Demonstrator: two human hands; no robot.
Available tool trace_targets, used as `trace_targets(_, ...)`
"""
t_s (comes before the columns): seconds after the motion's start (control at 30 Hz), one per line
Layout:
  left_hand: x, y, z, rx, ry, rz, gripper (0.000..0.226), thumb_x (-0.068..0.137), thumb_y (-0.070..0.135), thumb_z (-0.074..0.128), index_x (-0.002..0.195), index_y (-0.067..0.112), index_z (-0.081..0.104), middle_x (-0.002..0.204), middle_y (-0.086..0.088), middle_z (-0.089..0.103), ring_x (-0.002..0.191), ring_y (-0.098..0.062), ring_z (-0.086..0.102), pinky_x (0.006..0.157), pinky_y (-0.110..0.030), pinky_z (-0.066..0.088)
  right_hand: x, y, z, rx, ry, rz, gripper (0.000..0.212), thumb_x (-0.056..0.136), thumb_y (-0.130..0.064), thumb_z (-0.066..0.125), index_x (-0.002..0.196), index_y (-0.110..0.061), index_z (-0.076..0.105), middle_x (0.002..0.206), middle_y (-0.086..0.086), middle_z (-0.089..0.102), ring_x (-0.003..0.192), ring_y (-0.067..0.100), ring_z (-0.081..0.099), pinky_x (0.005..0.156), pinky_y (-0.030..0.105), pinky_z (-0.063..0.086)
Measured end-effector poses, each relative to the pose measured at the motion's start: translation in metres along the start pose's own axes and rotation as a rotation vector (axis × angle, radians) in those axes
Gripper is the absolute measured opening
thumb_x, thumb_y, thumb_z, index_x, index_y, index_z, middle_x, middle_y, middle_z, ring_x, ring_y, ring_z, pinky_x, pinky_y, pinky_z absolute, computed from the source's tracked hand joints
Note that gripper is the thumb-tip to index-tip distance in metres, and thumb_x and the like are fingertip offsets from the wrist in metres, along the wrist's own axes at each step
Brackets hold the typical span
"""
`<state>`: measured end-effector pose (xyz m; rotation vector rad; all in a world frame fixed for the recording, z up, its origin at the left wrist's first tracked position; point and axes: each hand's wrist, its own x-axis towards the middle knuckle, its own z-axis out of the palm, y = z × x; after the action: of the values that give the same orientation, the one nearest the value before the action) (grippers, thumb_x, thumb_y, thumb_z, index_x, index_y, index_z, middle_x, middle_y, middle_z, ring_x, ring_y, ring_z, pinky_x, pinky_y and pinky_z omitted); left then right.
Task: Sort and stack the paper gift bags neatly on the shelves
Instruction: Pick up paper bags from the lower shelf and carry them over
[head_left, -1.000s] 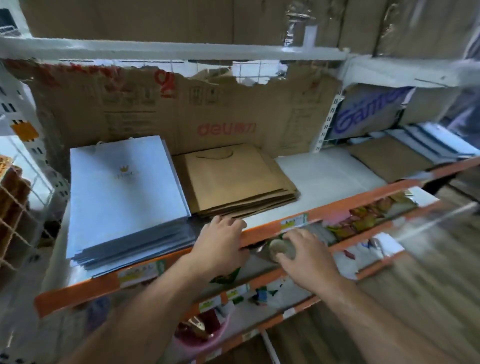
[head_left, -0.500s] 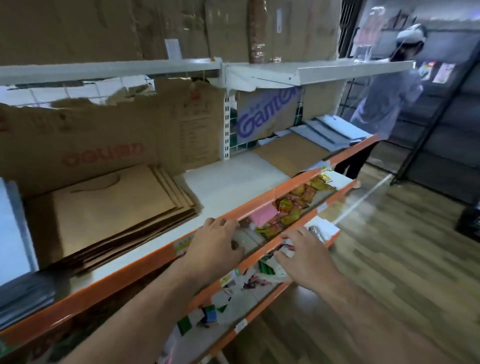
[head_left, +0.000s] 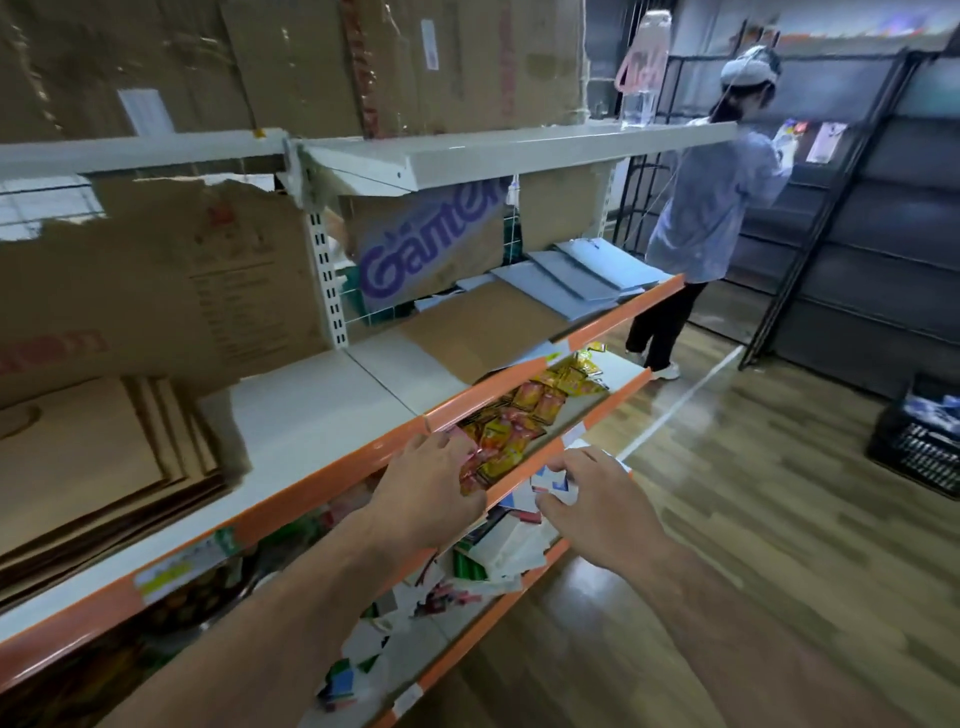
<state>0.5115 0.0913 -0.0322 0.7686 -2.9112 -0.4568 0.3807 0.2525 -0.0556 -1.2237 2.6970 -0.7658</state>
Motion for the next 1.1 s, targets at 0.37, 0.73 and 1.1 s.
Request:
trace_targets(0.37,0.175,0.019,0.037,-0.068,-0.019,0.079,0.055,0.090,0.046,0.061,0.139,0.027,0.048,0.140,0.000,0.051,0.129,-0.021,0.043,0.104,-0.033,0.038,0.127,0.084,-0.009,-0.004,-0.017,0.084,0.031,0.092,-0.042,0.059,0.120,-0.030,0.058,0.124,-0.013,0.054,0.113,0.013,0.053,0.089,0.029,0.045)
trace_targets(0.73,0.327,0.012,0.034,0.000,0.003,0.068,0.050,0.088,0.050,0.060,0.130,0.025,0.050,0.126,0.000,0.056,0.115,-0.018,0.050,0.087,-0.031,0.044,0.274,0.125,-0.018,-0.040,-0.008,0.060,0.034,0.090,-0.038,0.062,0.121,-0.025,0.062,0.121,-0.005,0.057,0.111,0.016,0.058,0.088,0.032,0.050)
trace_targets(1.1,0.440,0.054,0.060,-0.082,0.003,0.051,0.046,0.085,0.046,0.068,0.123,0.023,0.057,0.123,0.000,0.058,0.118,-0.025,0.048,0.094,-0.037,0.046,0.388,0.213,-0.038,0.076,-0.043,0.121,0.032,0.086,-0.038,0.065,0.117,-0.028,0.064,0.115,-0.012,0.057,0.107,0.014,0.059,0.087,0.031,0.049)
